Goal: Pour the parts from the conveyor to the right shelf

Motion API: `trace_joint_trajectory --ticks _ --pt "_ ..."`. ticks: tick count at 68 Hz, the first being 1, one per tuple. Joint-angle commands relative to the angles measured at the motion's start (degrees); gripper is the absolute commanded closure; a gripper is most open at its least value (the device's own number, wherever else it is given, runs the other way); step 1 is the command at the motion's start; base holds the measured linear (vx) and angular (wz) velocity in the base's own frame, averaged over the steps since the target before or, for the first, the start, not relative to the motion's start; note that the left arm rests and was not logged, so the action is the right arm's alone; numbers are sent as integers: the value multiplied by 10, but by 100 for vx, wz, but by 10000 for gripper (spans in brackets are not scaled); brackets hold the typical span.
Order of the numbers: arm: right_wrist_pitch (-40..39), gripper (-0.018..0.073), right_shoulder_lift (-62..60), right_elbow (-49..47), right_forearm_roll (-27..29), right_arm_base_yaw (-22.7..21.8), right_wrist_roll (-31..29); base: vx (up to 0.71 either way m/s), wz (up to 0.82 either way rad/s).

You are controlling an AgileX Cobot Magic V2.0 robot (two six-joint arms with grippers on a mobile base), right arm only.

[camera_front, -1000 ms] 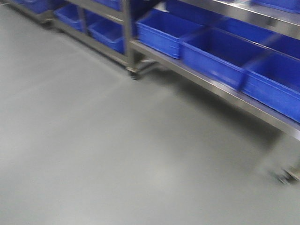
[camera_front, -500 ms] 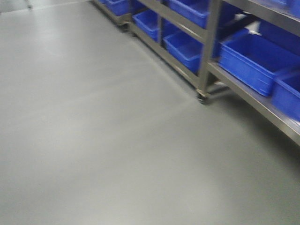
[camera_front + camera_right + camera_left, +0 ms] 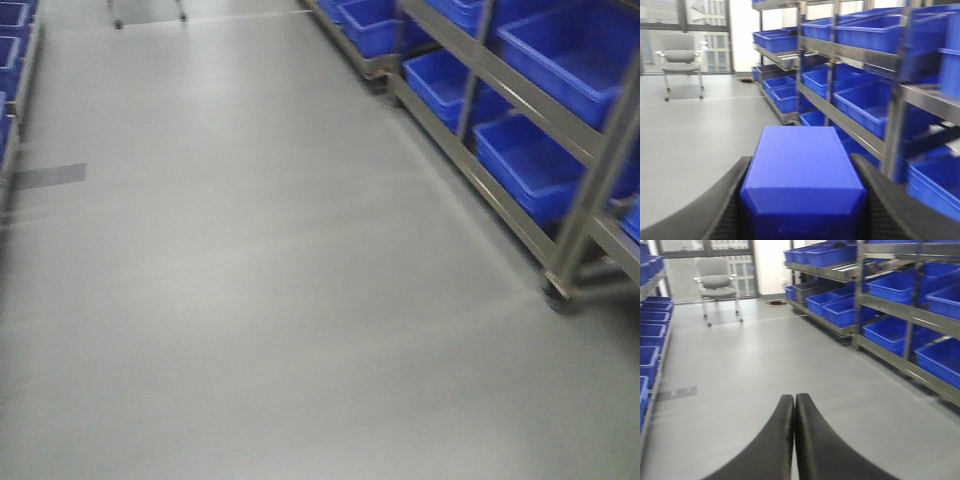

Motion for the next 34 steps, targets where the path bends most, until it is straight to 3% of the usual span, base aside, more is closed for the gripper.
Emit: trace_joint_trajectory --ticks 1,34 --pt "-47 565 6 -15 -1 -1 -3 63 34" --pt "-47 565 6 -15 -1 -1 -3 65 21"
